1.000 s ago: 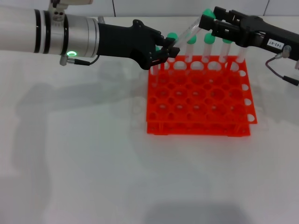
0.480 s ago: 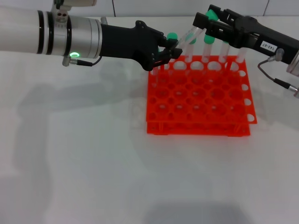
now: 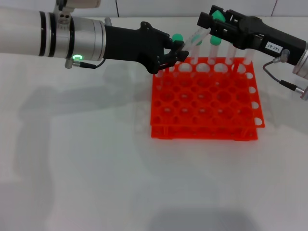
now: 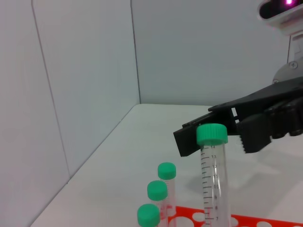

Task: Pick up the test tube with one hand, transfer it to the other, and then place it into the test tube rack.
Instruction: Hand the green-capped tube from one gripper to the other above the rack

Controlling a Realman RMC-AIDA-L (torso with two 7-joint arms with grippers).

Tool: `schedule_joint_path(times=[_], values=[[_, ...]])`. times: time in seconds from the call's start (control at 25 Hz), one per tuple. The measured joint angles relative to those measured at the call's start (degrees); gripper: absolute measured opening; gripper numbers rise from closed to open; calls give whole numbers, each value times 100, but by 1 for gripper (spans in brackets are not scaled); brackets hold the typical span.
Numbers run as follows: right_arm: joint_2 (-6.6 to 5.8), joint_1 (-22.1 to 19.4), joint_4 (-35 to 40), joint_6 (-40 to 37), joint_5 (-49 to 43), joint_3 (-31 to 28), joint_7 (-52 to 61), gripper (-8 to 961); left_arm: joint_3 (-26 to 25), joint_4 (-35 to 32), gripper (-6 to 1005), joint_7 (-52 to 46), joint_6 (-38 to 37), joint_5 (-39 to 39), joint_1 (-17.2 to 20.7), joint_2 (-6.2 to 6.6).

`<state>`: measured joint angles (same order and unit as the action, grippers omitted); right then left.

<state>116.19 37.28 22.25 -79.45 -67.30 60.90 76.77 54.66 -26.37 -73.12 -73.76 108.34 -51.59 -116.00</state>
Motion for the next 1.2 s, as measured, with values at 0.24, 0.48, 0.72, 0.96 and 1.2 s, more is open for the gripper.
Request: schedule_joint_path(times=[0.24,0.48,0.72,0.96,1.2], values=[[0,0,-1,3,6,1,-3,604,0,0,317,0,-4,-2,0,-5],[0,-13,-1,3,7,1,-27,502,0,0,322,0,-7,-17,12,-21],[0,-27,-2,-26,7,0,-84,281,0,0,328,-1,-7,-31,16,-47],[0,-29,-2,-39,6,1,-84,261,1,-4,333,-46,-5,-41,32,-55],[0,-28,1,-47,26,35,-85,248,4,-119,339,-377,3,-1,46,-57]])
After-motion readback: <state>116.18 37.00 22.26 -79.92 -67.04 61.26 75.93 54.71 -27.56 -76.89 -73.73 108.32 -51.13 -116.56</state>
